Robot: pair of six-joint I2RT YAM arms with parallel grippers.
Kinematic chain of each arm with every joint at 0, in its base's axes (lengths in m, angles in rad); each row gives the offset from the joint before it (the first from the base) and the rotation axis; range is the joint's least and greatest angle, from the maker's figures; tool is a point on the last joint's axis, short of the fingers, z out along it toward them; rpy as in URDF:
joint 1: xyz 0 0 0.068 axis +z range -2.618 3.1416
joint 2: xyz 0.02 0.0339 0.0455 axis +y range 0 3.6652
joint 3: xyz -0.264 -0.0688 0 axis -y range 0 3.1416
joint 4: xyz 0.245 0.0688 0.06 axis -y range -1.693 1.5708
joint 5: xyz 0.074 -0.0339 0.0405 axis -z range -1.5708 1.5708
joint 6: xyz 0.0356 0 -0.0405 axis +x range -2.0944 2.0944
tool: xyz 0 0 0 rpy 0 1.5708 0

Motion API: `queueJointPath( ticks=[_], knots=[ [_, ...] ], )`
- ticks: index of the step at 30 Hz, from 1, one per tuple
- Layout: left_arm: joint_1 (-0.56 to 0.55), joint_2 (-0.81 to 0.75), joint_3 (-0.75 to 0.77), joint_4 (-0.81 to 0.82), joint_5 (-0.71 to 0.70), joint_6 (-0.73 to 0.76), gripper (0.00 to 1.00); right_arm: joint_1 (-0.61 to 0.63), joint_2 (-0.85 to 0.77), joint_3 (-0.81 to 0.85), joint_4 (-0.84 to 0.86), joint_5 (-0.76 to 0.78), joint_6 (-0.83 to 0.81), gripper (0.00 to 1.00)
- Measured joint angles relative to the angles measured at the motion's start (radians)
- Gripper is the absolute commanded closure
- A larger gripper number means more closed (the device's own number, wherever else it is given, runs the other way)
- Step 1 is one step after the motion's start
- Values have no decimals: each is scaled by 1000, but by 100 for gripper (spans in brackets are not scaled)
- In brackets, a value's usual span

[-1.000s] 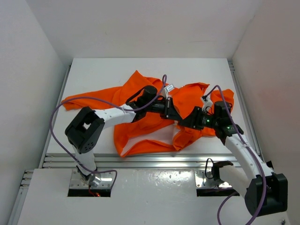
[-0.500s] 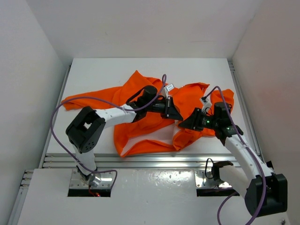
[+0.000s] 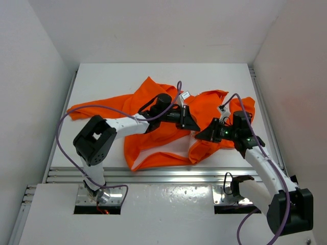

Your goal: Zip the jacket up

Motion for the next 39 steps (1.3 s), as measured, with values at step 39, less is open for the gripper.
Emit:
queueJointPath(
  ticks=[39],
  knots=[
    [-90,-240,-38,-509,15,706,96,30,-120,-63,-45,-217,-261,100]
  ],
)
